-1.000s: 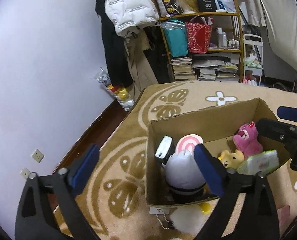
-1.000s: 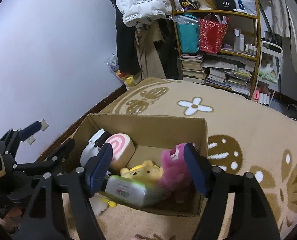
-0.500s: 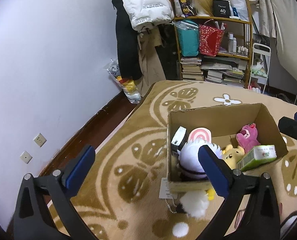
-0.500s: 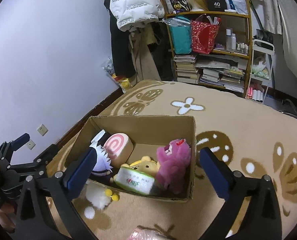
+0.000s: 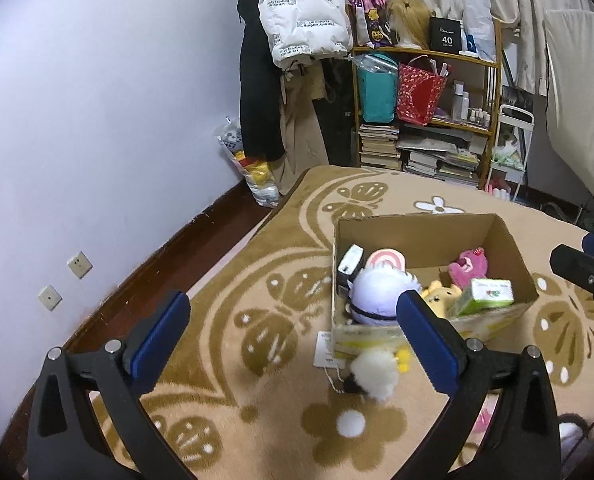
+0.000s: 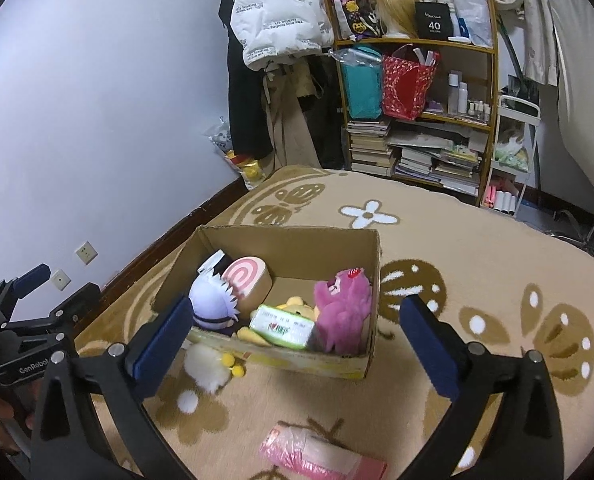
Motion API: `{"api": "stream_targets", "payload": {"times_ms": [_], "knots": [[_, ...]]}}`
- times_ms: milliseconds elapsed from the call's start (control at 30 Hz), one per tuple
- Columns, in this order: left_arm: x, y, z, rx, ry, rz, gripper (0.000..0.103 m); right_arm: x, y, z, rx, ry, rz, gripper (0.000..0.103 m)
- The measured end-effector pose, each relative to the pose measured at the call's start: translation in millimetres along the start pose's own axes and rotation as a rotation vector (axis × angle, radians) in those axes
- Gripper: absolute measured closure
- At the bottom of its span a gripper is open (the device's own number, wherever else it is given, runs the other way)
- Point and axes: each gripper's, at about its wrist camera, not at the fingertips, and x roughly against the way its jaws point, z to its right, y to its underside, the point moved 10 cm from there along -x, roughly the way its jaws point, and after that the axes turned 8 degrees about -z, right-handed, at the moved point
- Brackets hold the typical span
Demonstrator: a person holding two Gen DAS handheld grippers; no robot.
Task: Organize soft objects
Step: 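Withdraw both tools and move toward the pom-pom and pink roll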
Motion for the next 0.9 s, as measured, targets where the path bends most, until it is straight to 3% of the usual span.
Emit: {"api": "stream_targets", "payload": {"times_ms": [467,900], "knots": [[4,33,6,-0.027,0.004,-0.059,0.001,9,44,-7,-0.009,-0.015,-0.051,0.0],[-23,54,17,-0.071,0.002,-0.117,0.001,-30,85,1,-0.047,-0.006,-0.173,0.0]]}}
